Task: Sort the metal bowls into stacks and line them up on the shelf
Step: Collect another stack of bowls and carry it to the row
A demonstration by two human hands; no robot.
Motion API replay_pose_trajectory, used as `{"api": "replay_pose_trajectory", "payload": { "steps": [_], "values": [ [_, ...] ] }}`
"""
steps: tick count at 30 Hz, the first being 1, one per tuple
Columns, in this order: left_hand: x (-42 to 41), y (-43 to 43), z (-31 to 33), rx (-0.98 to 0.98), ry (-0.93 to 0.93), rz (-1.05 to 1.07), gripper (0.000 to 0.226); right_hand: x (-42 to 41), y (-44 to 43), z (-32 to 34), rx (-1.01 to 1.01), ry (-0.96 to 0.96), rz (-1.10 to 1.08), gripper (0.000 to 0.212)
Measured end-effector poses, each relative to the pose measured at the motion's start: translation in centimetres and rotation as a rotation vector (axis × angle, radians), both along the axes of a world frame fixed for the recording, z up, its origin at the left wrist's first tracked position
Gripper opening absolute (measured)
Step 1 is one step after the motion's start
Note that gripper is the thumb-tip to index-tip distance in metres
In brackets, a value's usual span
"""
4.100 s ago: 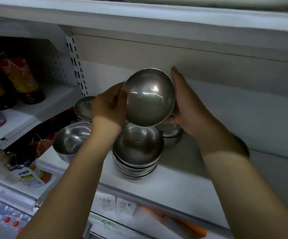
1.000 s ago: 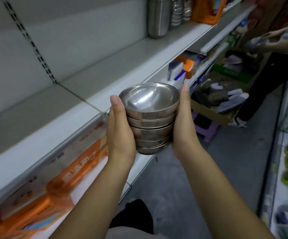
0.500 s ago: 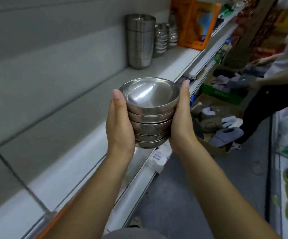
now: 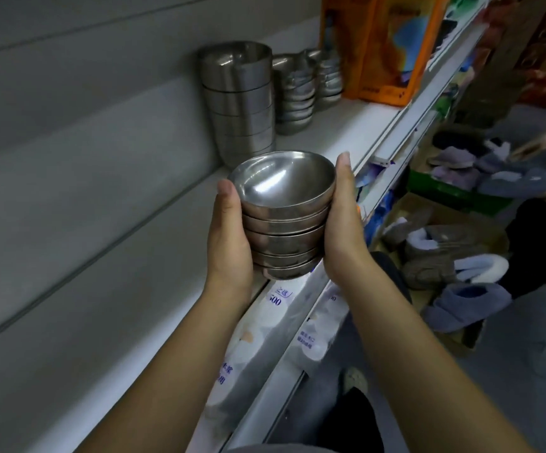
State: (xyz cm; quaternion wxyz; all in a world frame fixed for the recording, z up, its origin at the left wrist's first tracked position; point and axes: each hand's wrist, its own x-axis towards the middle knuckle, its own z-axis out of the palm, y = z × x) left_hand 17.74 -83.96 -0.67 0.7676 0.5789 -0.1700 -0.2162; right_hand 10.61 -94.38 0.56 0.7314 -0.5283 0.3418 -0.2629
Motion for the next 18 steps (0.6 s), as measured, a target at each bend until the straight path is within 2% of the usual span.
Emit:
{"api": "replay_pose_trajectory", "payload": {
  "steps": [5, 9, 13, 18],
  "values": [
    [1.9, -8.6, -0.7, 0.028, 0.026, 0.119, 0.087, 2.9, -9.4, -1.1, -0.028, -0.047, 0.116, 0.063],
    [2.9, -15.7, -0.9, 0.018, 0.037, 0.173, 0.072, 5.0, -16.7, -1.0, -0.025, -0.025, 0.166, 0.078],
    [4.2, -21.8, -1.1, 0.008, 0.033, 0.183, 0.085, 6.5, -23.3, -0.9, -0.039, -0.027, 0.243, 0.071],
    [5.7, -28.2, -2.4, -0.009, 0.013, 0.229, 0.079, 8.6, -30.1, -1.2, -0.063, -0.018, 0.300, 0.054]
  ]
}}
